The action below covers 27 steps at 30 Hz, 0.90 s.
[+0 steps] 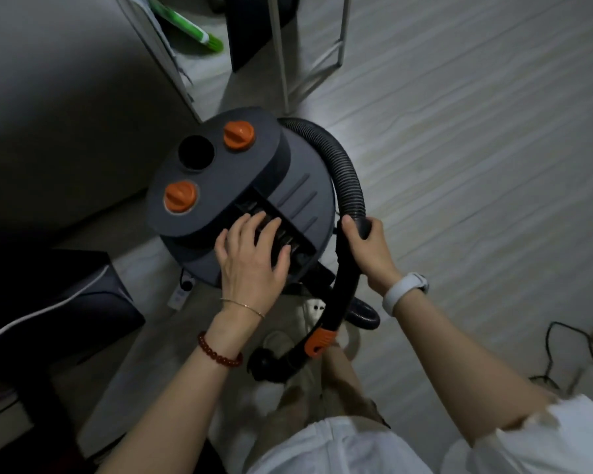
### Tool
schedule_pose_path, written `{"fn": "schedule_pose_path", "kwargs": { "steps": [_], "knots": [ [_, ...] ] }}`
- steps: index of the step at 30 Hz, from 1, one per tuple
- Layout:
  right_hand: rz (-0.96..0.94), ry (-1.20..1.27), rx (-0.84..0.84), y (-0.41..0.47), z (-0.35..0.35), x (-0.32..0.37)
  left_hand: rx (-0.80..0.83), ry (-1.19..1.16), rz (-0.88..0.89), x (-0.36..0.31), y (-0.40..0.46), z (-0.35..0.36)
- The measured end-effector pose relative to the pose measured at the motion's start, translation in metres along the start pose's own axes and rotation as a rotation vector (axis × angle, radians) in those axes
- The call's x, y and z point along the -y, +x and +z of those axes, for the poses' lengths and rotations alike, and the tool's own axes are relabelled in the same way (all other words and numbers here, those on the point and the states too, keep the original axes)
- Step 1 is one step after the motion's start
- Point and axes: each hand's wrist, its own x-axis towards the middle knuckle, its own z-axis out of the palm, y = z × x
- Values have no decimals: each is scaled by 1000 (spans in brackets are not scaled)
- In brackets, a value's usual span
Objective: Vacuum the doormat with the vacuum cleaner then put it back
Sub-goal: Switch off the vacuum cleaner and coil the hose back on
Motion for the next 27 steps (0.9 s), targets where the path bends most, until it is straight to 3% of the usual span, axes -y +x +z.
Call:
{"fn": "schedule_pose_path", "kwargs": {
  "steps": [2, 6, 15, 22, 27],
  "knots": [
    [36, 81, -11, -3, 12, -8, 79, 14, -31, 7, -19, 1],
    [112, 183, -74, -8, 23, -27, 489, 46, -119, 27, -35, 18],
    [17, 1, -280, -30, -38, -43, 479, 107, -92, 25, -46, 24],
    [0, 9, -255, -34, -59, -37, 489, 124, -120, 24, -44, 26],
    [6, 97, -386, -20, -107, -25, 460, 125, -135, 24, -42, 30]
  ]
}}
